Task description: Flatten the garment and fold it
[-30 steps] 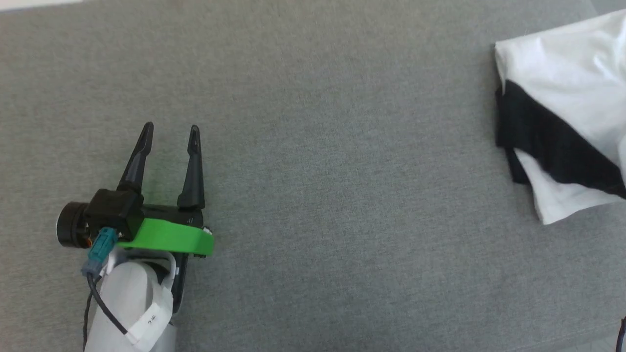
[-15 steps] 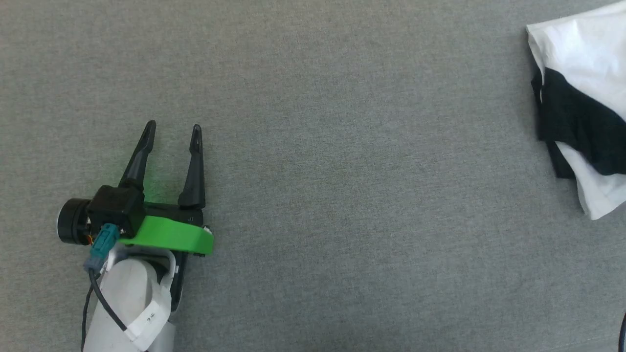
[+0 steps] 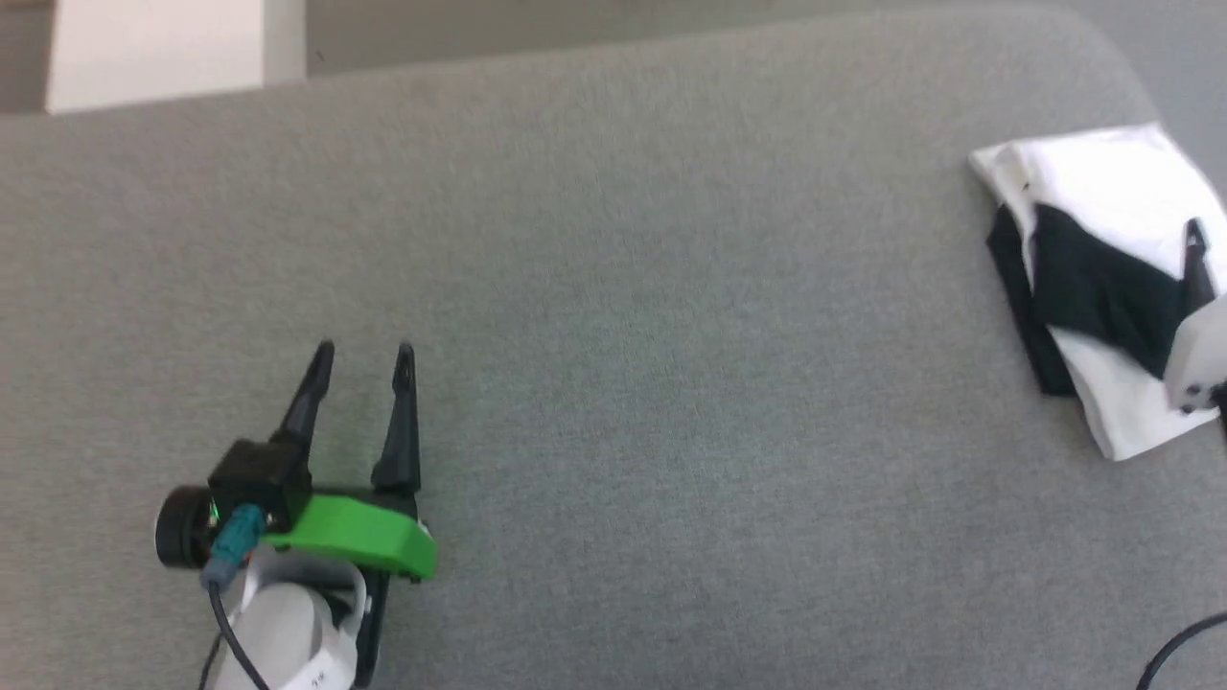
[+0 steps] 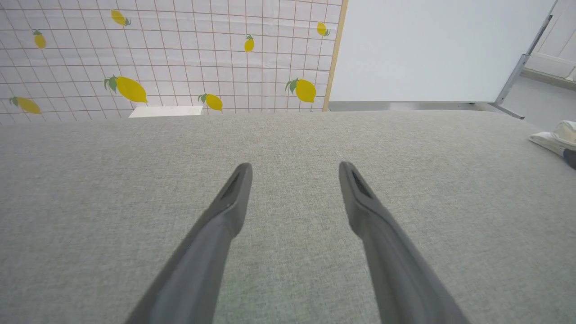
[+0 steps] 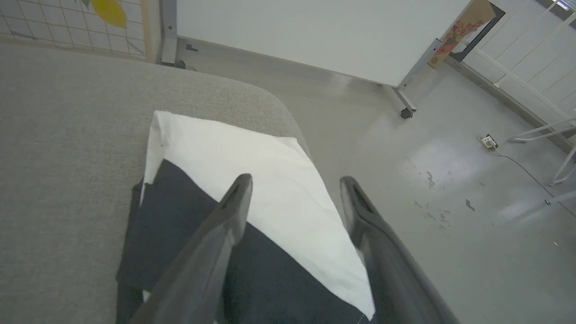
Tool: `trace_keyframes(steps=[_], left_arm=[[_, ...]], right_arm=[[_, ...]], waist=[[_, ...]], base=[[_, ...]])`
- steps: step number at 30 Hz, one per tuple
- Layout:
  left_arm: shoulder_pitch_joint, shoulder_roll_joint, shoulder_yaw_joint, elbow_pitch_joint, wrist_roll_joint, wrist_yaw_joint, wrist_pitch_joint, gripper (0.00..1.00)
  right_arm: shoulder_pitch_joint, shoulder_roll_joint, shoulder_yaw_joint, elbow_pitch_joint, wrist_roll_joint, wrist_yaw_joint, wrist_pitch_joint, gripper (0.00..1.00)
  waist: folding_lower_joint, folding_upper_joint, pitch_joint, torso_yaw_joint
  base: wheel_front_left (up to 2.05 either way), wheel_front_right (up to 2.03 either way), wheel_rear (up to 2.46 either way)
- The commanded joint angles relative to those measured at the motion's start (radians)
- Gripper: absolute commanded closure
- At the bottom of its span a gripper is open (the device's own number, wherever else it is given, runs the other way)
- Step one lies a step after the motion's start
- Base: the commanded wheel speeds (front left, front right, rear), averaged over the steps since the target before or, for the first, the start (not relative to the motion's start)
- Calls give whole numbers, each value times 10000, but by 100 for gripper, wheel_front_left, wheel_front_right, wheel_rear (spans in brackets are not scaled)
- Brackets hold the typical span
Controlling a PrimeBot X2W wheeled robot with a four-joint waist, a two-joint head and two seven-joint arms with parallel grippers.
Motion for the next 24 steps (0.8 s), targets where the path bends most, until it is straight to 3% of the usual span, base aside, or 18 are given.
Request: trace_keyframes(steps=[1, 9, 15, 24], left_arm=[[205, -66, 64, -3, -53, 105, -38, 0], [850, -214, 148, 39, -92, 342, -38, 0], [1202, -256, -67, 265, -70, 274, -38, 0], [1459, -317, -277, 700, -383, 225, -38, 0]], right_arm=[[397, 168, 143, -329, 342, -17, -299, 0], [2704, 986, 710, -2972, 1906, -17, -1183, 0], [4424, 1829, 1319, -4890, 2384, -17, -1414, 0], [5854, 2352, 1821, -5437, 2816, -17, -1654, 0]], waist=[[0, 103, -1327, 404], [0, 103, -2411, 1175], [0, 103, -2981, 1692], [0, 103, -3450, 2075]], base=[[0, 0, 0], [0, 0, 0], [0, 0, 0], [0, 0, 0]])
